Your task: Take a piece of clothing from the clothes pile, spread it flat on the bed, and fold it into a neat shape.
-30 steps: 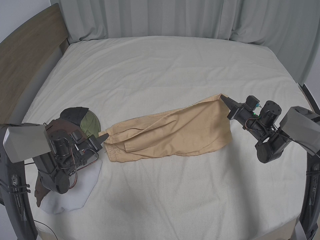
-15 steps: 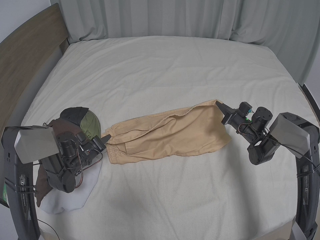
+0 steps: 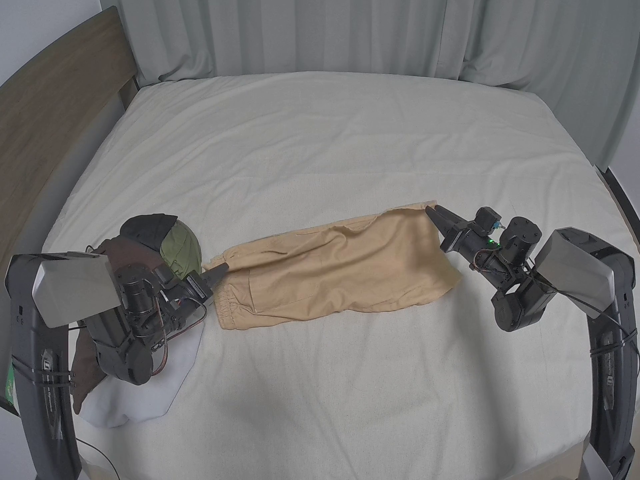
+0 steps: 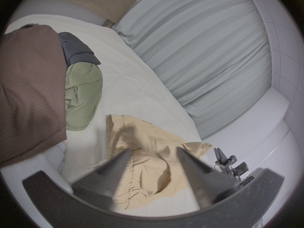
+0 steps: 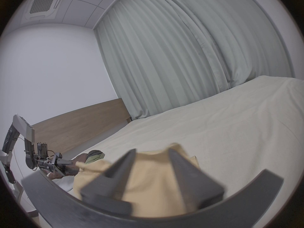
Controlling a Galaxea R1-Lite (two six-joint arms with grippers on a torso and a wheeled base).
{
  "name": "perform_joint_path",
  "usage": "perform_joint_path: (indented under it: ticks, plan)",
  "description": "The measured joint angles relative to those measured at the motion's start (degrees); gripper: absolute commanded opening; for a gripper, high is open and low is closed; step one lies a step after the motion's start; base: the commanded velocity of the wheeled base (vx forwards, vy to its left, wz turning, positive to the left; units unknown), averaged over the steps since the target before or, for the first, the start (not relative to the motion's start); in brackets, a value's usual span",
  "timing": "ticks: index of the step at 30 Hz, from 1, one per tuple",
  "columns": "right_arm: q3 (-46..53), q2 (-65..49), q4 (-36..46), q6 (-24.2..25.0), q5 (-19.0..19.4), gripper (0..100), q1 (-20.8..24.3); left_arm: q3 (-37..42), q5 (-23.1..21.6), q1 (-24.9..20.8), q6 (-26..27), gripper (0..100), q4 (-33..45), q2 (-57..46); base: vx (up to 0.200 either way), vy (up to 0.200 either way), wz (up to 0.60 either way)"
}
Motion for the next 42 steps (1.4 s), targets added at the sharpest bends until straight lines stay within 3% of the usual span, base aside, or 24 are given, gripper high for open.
perform_joint_path:
  ticks: [10,18,29,42]
  plan:
    - [4.28,-0.16,-0.1,-1.39,-0.33,100,0.57,-1.29,0.02,0.99,-3.24,100,0.0,-1.34,0.0,0.0,0.0]
    - [13.23,-1.1,-0.22,-3.88,-1.41,100,2.1,-0.8,0.0,1.18,-3.43,100,0.02,-3.94,0.0,0.0,0.0]
    - [27.08,-1.79,-0.38,-4.27,-1.94,100,5.35,1.22,-0.13,1.01,-3.6,100,0.0,-13.78,0.0,0.0,0.0]
    - [37.24,-2.06,-0.44,-4.13,-1.94,100,5.84,3.3,-0.11,-1.21,-3.29,100,0.07,-24.05,0.0,0.0,0.0]
